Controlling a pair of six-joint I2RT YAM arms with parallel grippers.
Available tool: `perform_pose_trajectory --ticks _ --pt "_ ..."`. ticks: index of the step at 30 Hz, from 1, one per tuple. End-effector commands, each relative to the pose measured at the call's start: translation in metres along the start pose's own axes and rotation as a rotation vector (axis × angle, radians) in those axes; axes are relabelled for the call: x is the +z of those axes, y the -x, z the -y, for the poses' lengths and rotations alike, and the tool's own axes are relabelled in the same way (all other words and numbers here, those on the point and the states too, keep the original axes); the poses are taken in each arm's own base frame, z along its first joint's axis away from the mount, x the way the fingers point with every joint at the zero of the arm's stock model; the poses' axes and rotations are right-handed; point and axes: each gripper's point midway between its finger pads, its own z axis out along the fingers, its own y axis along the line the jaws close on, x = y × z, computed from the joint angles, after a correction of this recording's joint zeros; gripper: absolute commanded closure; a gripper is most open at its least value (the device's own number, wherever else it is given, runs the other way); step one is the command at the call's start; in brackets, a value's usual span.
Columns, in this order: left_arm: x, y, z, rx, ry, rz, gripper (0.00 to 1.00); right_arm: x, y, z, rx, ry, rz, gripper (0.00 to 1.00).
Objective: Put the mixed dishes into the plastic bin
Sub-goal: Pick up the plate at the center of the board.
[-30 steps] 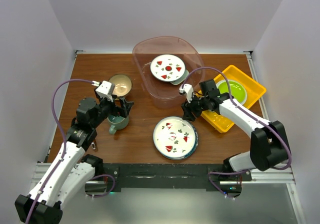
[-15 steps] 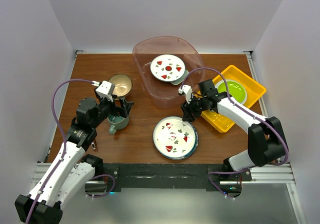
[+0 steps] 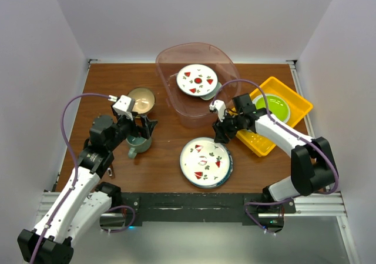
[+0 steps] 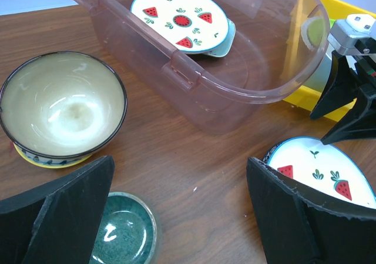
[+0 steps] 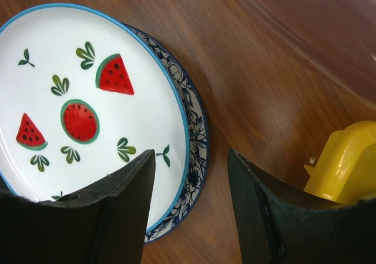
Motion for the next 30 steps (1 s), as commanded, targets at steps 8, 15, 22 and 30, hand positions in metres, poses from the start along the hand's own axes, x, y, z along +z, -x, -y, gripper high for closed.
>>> perform_pose_trajectory --ticks 8,15,22,30 --pt "0.002 0.011 0.002 0.031 -0.019 0.038 0.0 -0.001 0.015 0.002 -0.023 0.024 0.028 0.44" --pt "0.002 0.011 0.003 0.034 -0.024 0.039 0.0 0.005 0.012 0.002 -0.008 0.041 0.013 0.44" --pt "0.002 0.01 0.003 0.032 -0.026 0.034 0.0 0.012 0.004 -0.001 0.009 0.079 -0.014 0.47" --pt "0.002 0.01 0.003 0.034 -0.025 0.036 0.0 0.019 -0.003 0.001 0.027 0.093 -0.044 0.58"
